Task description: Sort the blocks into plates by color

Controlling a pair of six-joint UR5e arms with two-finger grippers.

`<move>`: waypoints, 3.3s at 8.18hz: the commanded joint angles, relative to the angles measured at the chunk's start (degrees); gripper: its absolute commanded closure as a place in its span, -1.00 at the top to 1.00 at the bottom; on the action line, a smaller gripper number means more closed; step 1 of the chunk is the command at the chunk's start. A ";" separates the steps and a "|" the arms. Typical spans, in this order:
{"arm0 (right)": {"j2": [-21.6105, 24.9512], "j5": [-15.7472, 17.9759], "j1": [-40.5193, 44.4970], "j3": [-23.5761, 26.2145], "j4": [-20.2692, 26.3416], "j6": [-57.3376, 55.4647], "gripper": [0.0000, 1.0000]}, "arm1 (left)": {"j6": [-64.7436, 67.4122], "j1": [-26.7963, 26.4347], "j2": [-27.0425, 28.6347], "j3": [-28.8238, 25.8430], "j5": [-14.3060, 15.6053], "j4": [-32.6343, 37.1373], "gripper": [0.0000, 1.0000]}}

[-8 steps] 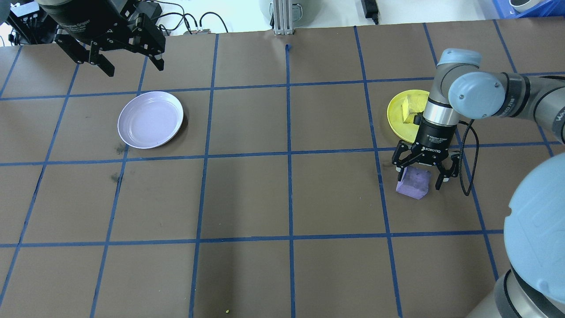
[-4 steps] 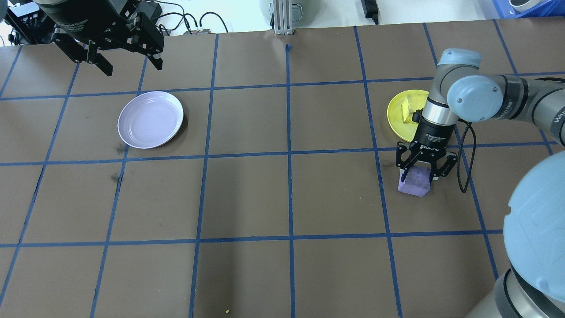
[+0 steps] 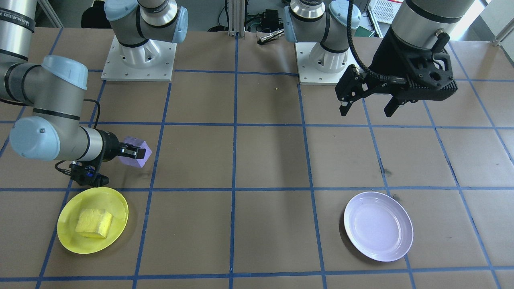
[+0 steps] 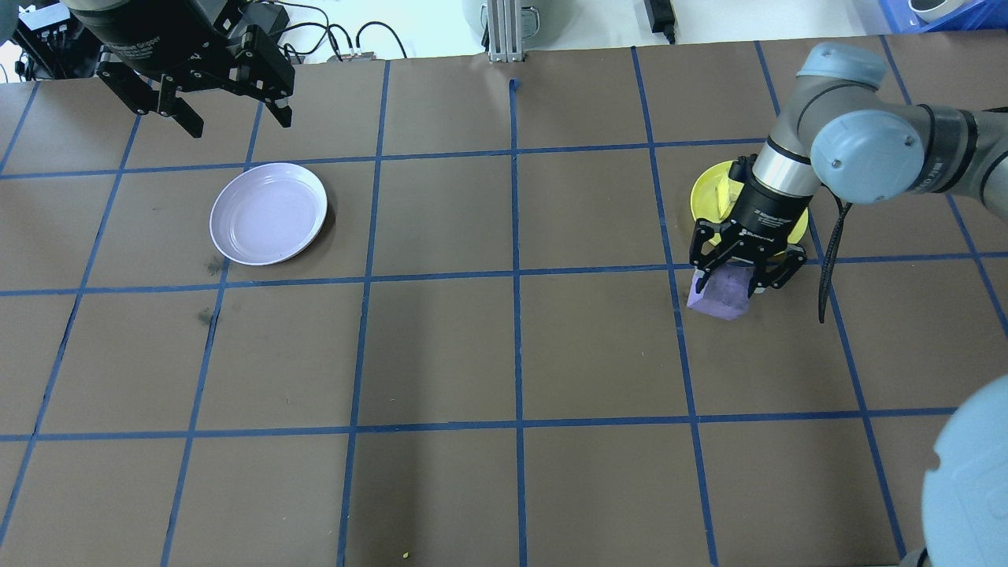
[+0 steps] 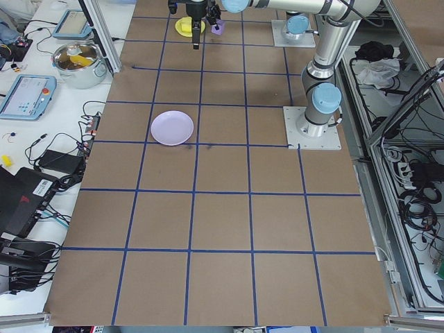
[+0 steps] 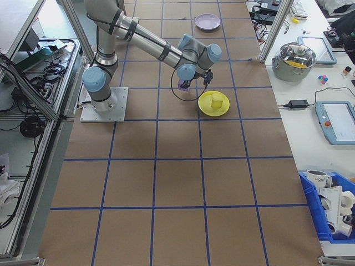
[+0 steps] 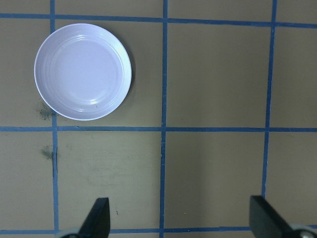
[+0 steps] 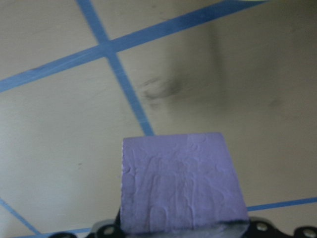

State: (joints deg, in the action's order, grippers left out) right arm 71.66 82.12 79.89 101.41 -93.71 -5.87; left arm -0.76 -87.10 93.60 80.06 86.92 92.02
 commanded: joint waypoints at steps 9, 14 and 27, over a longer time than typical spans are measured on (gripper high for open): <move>-11.79 -12.60 34.53 -9.64 -27.66 -37.80 -1.00 | -0.03 0.08 -0.43 1.51 0.00 -0.26 1.00; -11.72 -12.69 36.74 -9.30 -23.66 -40.62 1.00 | -0.03 0.00 0.27 1.59 0.00 -0.26 1.00; 12.45 10.60 12.85 -10.53 -4.46 10.05 1.00 | 29.36 -1.75 13.50 1.24 -1.22 -12.79 1.00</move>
State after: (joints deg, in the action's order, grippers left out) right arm 82.98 91.47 95.82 90.88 -97.59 -2.49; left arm 17.31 -87.73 102.08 81.38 86.30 83.08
